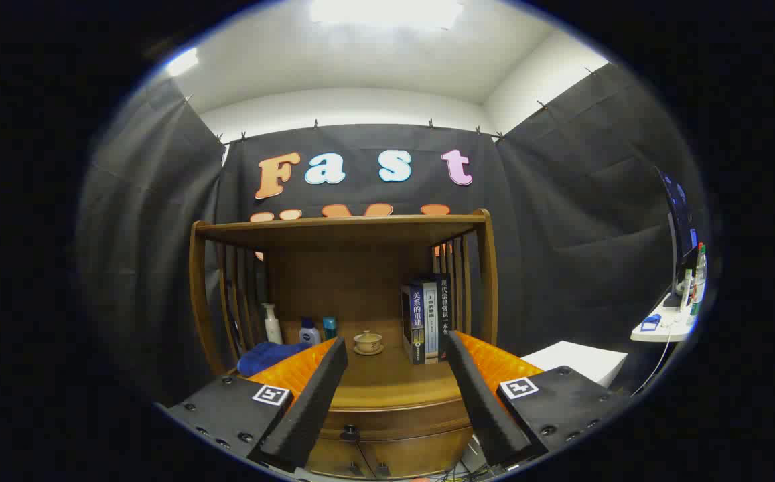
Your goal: Pull open the drawer, take out the items inside it, and place them on the countertop above the cabinet.
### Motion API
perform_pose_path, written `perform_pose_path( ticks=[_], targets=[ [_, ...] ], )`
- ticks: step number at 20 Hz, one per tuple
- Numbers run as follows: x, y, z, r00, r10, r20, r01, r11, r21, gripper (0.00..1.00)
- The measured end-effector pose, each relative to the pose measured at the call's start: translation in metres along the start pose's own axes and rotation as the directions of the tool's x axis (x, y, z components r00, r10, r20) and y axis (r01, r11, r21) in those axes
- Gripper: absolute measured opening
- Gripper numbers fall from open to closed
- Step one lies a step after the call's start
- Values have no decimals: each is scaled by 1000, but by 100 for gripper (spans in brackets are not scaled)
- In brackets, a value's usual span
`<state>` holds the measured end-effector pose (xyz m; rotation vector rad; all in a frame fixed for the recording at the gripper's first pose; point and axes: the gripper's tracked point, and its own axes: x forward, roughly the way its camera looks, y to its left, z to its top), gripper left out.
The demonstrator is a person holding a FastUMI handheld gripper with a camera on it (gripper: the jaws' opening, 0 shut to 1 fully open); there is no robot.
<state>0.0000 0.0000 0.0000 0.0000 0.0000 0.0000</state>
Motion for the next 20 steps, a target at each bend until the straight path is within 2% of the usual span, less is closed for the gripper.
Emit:
perform_pose_path(
  ticks=[20],
  targets=[
    [15,-5,-13,1000,-12,-9,12,1000,-2,98]
  ],
)
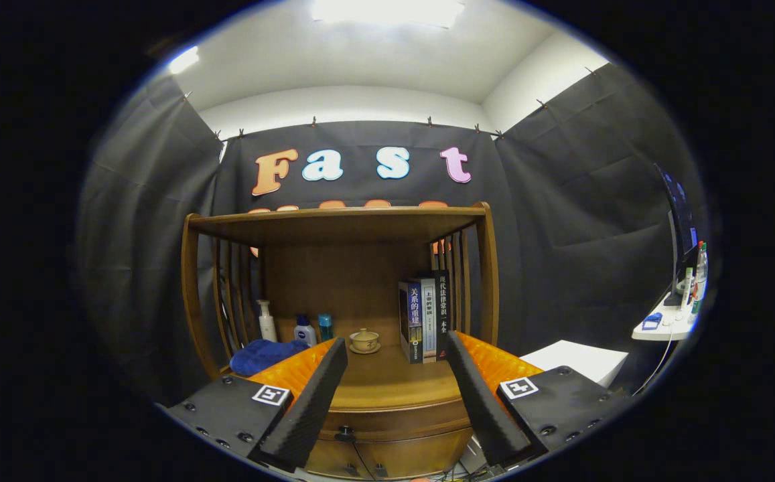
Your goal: Pull open the drawer, take out the items inside it, and place them on the countertop above the cabinet.
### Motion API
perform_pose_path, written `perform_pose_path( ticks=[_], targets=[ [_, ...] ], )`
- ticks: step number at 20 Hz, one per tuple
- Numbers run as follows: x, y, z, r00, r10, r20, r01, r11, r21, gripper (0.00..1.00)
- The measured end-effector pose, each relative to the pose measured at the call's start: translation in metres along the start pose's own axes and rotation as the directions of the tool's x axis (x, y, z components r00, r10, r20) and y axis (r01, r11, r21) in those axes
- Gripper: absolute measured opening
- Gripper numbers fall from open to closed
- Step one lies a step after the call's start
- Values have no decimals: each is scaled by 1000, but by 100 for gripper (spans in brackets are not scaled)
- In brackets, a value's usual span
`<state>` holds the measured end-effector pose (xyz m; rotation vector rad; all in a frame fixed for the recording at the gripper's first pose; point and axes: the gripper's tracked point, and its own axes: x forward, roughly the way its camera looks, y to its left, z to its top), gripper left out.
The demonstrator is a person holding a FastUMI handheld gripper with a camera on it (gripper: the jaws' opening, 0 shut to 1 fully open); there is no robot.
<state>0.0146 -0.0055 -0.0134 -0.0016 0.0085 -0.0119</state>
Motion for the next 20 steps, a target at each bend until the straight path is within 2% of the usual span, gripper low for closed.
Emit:
perform_pose_path(
  ticks=[8,20],
  targets=[
    [17,12,-21,1000,26,-10,-27,999,-35,98],
    [43,21,-139,997,42,-66,-38,997,64,98]
  ],
)
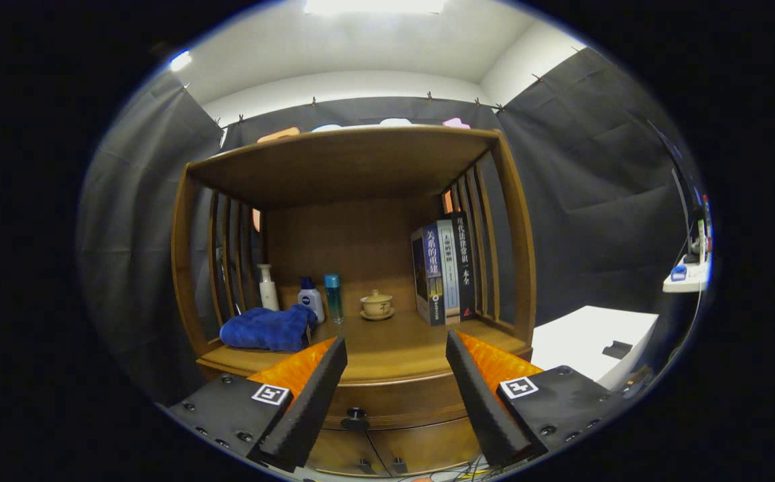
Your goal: Pull open the drawer, take out the items inside it, and place them on the countertop above the cabinet.
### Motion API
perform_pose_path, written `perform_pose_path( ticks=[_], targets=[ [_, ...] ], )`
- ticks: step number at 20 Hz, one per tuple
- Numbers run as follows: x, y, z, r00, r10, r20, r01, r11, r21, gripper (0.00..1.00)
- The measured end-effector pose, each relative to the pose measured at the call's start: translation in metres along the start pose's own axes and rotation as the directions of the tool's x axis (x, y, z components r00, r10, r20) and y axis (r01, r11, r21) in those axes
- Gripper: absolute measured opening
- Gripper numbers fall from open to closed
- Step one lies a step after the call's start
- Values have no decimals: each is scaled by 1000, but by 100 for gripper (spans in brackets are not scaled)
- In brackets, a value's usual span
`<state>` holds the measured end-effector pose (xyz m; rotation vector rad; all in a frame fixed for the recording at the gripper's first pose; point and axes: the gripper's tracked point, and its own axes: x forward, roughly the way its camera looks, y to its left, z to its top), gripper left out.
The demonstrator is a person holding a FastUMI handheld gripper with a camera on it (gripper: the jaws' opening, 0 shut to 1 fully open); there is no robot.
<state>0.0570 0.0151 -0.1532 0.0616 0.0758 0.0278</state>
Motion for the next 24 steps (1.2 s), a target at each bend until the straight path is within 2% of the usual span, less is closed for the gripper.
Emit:
perform_pose_path(
  ticks=[7,14,18,23,24],
  targets=[
    [33,12,-92,996,12,-87,-14,1000,-28,99],
    [54,21,-153,988,37,-150,-46,997,-60,99],
    [52,29,-169,985,71,-158,-73,997,-6,100],
    [60,40,-186,981,82,-177,-90,995,-38,100],
    [61,41,-187,981,81,-175,-88,996,-33,94]
  ],
)
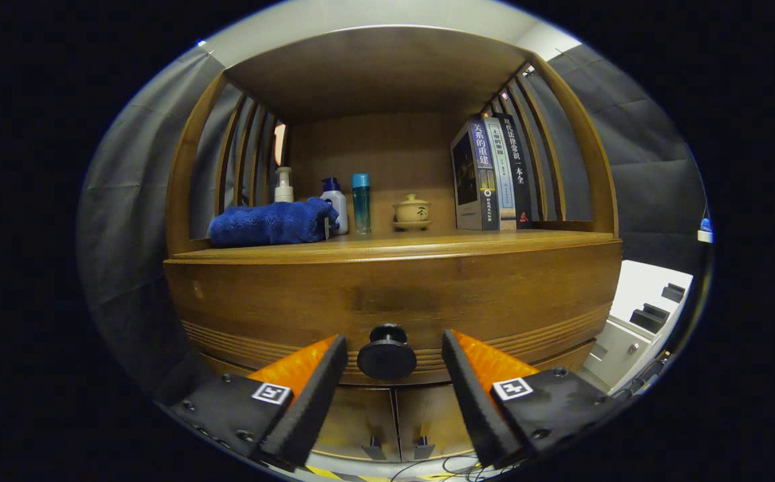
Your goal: Pull open the drawer, take out the items inside it, and place them on the countertop above the cabinet.
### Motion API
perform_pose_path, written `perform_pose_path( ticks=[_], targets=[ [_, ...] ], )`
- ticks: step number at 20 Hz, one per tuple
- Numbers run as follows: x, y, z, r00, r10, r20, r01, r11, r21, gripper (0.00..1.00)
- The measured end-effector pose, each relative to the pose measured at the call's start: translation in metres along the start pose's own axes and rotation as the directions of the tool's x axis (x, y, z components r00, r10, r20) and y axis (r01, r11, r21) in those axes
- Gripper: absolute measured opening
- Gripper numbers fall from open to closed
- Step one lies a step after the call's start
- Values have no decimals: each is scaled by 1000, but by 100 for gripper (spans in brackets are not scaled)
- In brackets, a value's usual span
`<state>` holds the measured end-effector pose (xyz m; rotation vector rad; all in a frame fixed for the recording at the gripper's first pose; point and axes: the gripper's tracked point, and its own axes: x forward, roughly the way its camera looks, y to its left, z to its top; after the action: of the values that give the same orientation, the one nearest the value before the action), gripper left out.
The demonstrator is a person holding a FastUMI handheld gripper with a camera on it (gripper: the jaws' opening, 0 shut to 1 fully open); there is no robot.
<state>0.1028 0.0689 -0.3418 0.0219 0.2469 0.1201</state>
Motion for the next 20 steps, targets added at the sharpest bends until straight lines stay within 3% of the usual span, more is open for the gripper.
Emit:
perform_pose_path(
  ticks=[6,12,20],
  targets=[
    [3,4,-1,1000,29,-12,-29,999,24,54],
    [1,2,-4,1000,15,-20,-15,1000,11,31],
    [-23,2,-6,1000,-5,-31,5,1000,12,31]
  ],
)
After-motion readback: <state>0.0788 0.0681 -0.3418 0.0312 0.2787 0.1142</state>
